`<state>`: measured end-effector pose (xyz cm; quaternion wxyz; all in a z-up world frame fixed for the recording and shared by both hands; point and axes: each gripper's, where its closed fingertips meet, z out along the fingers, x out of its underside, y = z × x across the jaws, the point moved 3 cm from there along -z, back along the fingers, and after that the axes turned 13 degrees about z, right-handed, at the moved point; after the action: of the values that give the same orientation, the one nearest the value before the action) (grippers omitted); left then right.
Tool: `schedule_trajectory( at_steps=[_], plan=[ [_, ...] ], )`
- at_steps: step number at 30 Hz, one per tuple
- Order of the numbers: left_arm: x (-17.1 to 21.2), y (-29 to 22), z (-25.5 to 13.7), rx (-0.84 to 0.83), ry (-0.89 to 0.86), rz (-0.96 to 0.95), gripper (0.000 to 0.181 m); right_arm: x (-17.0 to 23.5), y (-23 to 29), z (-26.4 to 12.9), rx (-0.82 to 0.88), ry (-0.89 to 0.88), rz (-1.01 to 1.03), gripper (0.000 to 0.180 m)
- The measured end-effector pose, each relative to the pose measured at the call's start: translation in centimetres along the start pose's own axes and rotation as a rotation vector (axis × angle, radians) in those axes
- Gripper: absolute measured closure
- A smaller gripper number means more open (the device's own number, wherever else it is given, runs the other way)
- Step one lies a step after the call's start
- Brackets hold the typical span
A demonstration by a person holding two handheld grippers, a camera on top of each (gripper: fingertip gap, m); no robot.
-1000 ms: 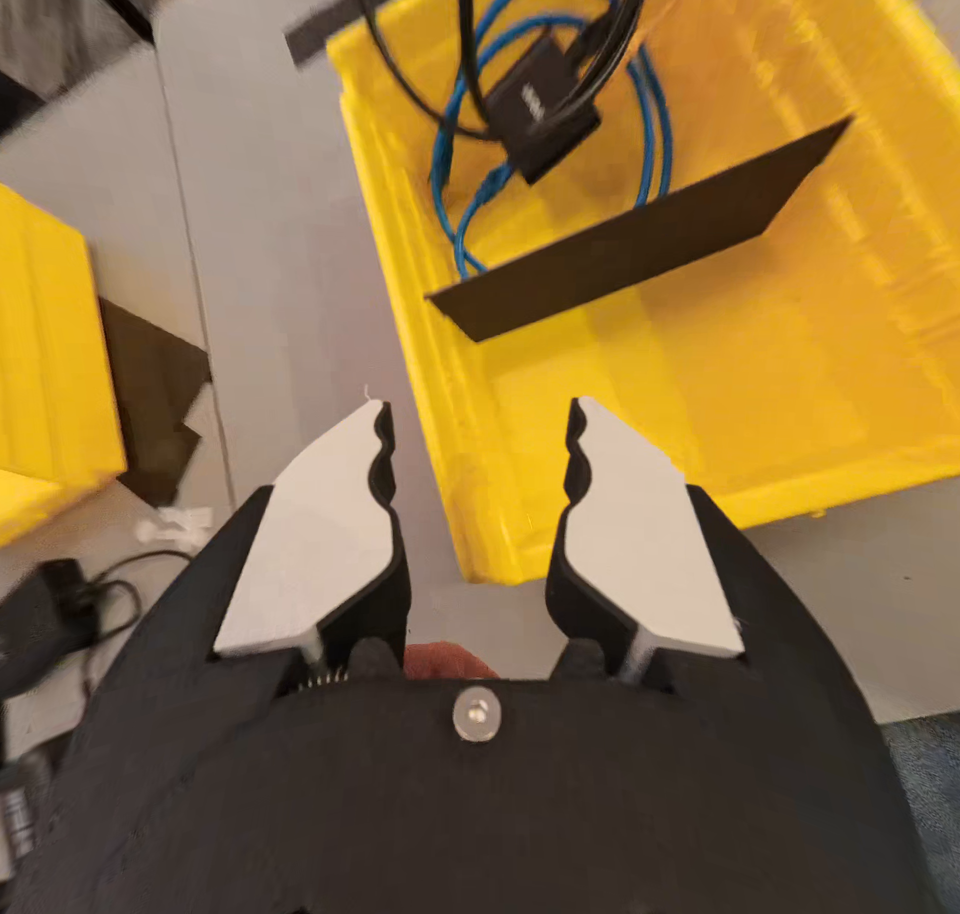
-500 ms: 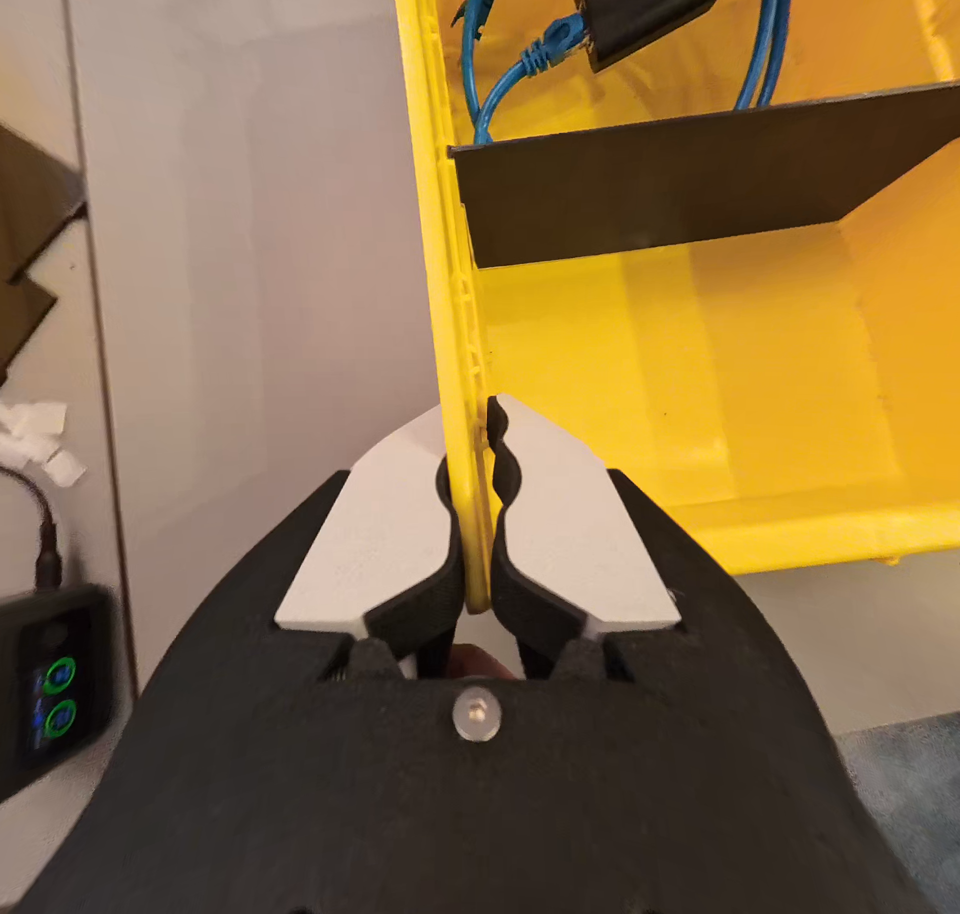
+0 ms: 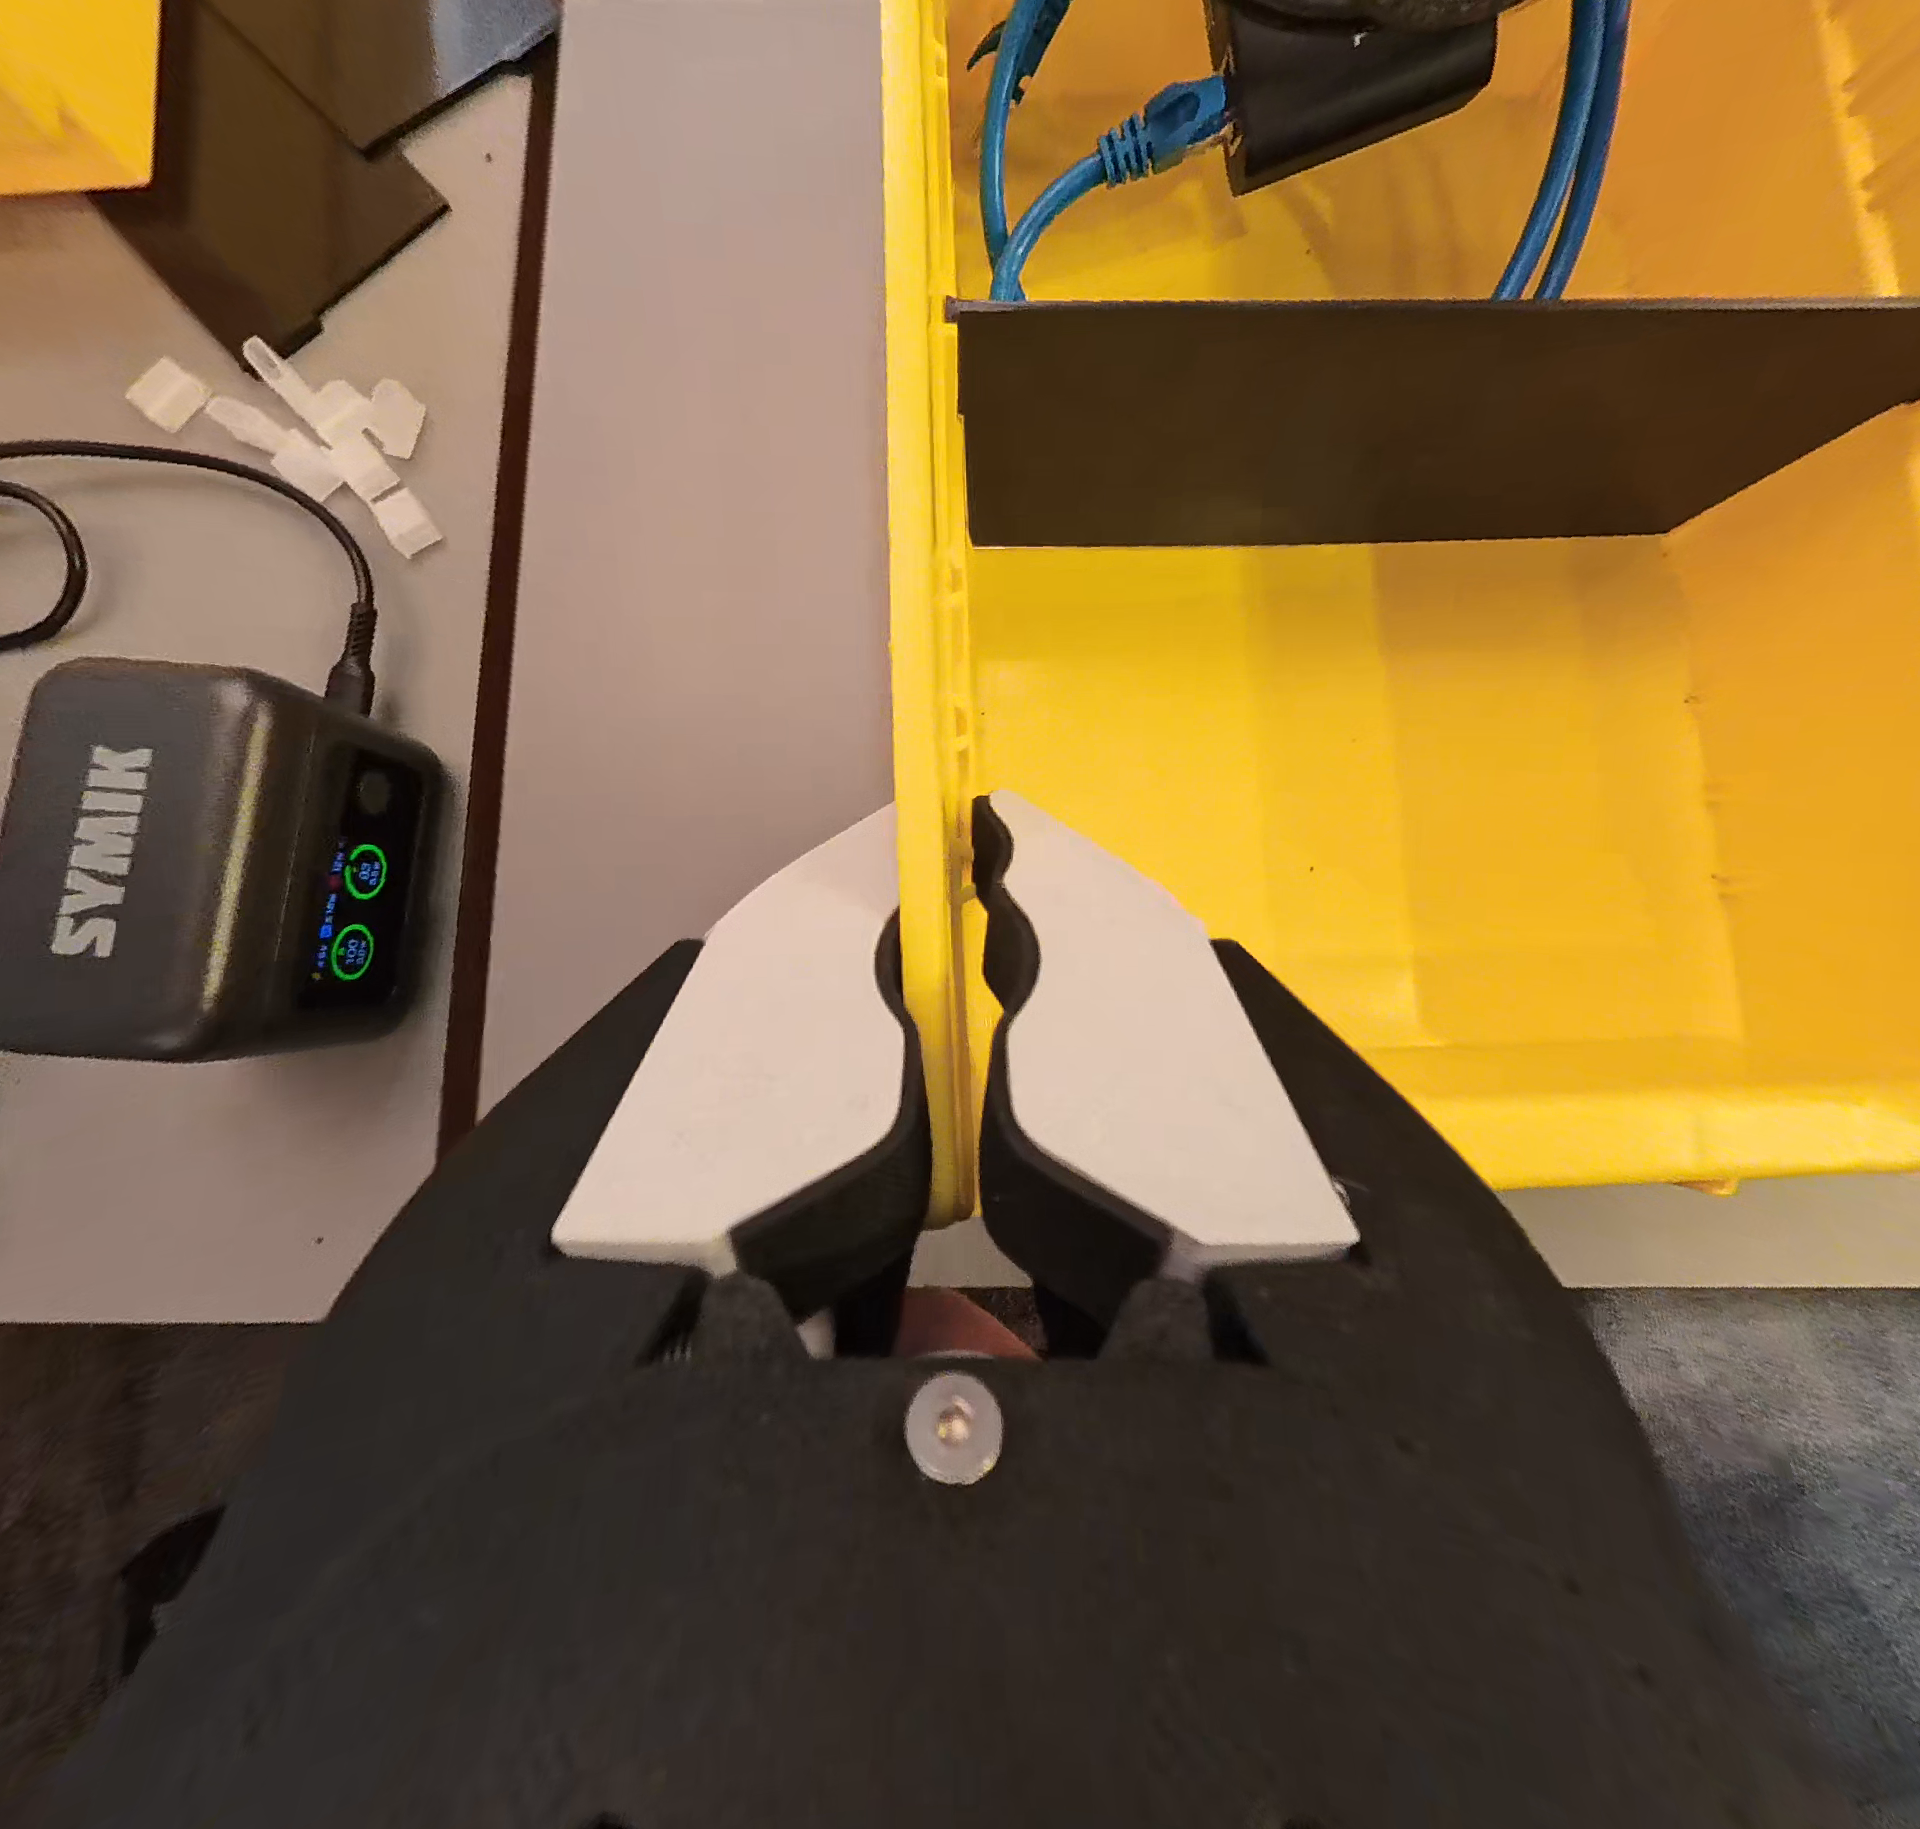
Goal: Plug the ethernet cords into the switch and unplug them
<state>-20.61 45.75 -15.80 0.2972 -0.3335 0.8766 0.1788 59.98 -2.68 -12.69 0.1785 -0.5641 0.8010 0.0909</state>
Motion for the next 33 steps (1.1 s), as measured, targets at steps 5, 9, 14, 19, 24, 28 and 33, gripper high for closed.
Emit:
schedule_trajectory(
  at_steps=[5, 9, 14, 19, 24, 28, 33],
  plan=[
    [-0.1, 0.3, 0.1, -0.024, 0.015, 0.061, 0.175, 0.8, -0.9, -0.4, 0.011, -0.005, 0.021, 0.169],
    [0.1, 0.4, 0.1, -0.04, 0.028, 0.076, 0.164, 0.4, -0.8, -0.9, 0.047, -0.044, 0.014, 0.161],
    [-1.1, 1.8, -2.4, -0.15, -0.033, 0.089, 0.128, -1.2, -1.1, -4.0, 0.168, -0.172, 0.022, 0.153],
    [-6.1, 0.8, -5.5, -0.36, -0.113, 0.447, 0.131, -3.8, 2.1, -8.5, 0.211, -0.356, -0.038, 0.155],
    [-11.6, -3.0, -3.1, -0.32, -0.137, 0.725, 0.125, -6.7, 8.9, -11.5, 0.142, -0.491, -0.187, 0.156],
    [-13.8, -4.6, 1.2, -0.206, -0.07, 0.919, 0.139, -8.2, 15.3, -12.4, 0.011, -0.567, -0.299, 0.156],
    [-13.9, -6.8, 5.1, -0.154, 0.036, 1.17, 0.143, -8.8, 20.6, -11.6, -0.068, -0.577, -0.408, 0.157]
  ],
)
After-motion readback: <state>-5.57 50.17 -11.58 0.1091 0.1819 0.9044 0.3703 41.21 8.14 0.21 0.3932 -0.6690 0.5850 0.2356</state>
